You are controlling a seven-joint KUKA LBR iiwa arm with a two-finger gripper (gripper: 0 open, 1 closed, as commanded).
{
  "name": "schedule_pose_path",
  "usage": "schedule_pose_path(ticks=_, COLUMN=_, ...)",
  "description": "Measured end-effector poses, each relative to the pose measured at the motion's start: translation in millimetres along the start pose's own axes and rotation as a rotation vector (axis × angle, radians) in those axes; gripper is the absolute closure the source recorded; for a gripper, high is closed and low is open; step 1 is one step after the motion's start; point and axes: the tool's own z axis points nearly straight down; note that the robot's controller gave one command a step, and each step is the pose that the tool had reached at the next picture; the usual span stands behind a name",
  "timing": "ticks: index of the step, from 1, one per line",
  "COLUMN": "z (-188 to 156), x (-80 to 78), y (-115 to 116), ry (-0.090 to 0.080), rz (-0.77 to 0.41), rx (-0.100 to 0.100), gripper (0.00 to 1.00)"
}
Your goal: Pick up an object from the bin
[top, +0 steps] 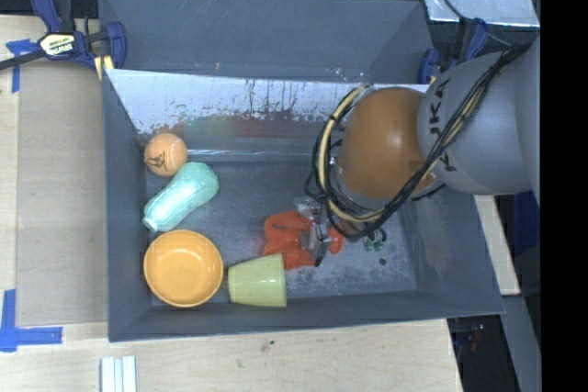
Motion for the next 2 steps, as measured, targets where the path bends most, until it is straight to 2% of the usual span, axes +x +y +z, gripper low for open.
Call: schedule_pose_path(ticks=2, z=-10.1, x=-0.1, y=-0.1, ry=-0.002, rz=0.002, rx=0.0, gripper=1.0)
